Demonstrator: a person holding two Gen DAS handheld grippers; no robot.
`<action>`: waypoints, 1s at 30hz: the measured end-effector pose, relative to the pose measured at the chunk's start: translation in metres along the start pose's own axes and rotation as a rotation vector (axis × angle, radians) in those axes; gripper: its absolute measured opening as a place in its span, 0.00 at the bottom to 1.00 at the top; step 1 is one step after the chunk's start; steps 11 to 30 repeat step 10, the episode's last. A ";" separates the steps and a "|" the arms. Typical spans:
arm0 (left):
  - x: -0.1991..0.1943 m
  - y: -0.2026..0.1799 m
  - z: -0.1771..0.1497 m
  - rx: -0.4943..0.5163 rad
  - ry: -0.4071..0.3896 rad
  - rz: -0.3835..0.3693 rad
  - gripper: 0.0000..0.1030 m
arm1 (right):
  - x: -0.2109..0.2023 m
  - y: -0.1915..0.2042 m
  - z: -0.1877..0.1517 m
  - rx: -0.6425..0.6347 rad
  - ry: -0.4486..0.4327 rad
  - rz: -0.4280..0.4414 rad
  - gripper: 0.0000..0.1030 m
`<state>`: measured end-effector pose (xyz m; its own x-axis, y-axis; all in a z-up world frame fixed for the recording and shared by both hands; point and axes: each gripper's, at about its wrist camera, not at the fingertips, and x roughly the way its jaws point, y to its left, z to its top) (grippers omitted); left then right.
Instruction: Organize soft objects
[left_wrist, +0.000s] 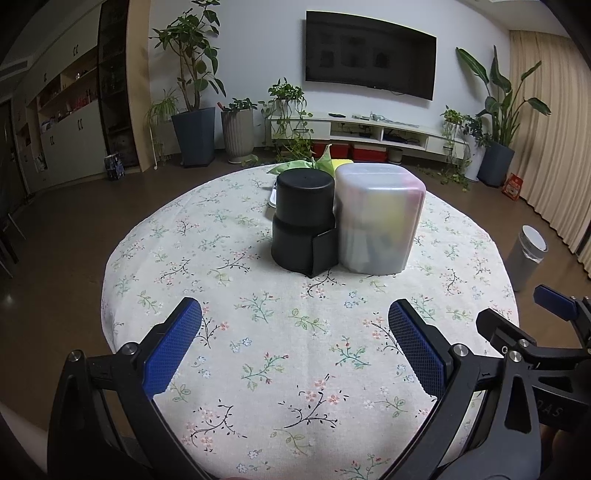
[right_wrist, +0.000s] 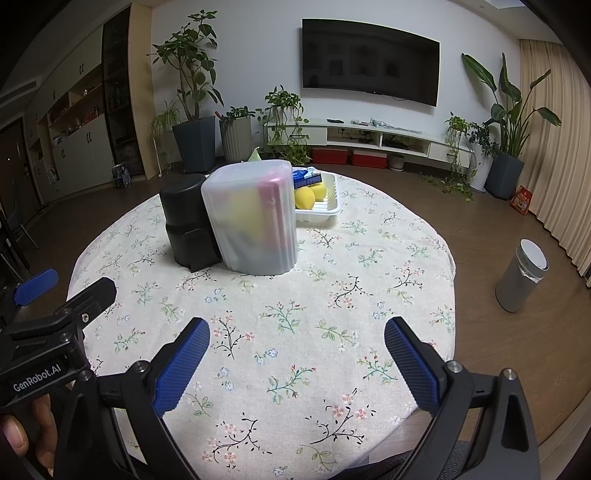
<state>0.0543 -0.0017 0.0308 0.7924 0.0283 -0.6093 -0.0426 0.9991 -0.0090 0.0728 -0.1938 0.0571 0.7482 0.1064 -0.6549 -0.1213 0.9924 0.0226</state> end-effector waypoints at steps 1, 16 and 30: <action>0.000 0.000 0.000 0.000 -0.001 0.000 1.00 | 0.001 0.000 -0.001 0.000 0.000 0.000 0.95; 0.000 0.000 0.000 0.001 -0.003 0.001 1.00 | 0.002 -0.001 -0.004 0.000 0.004 0.001 0.95; 0.000 0.000 0.000 0.001 -0.003 0.001 1.00 | 0.002 -0.001 -0.004 0.000 0.004 0.001 0.95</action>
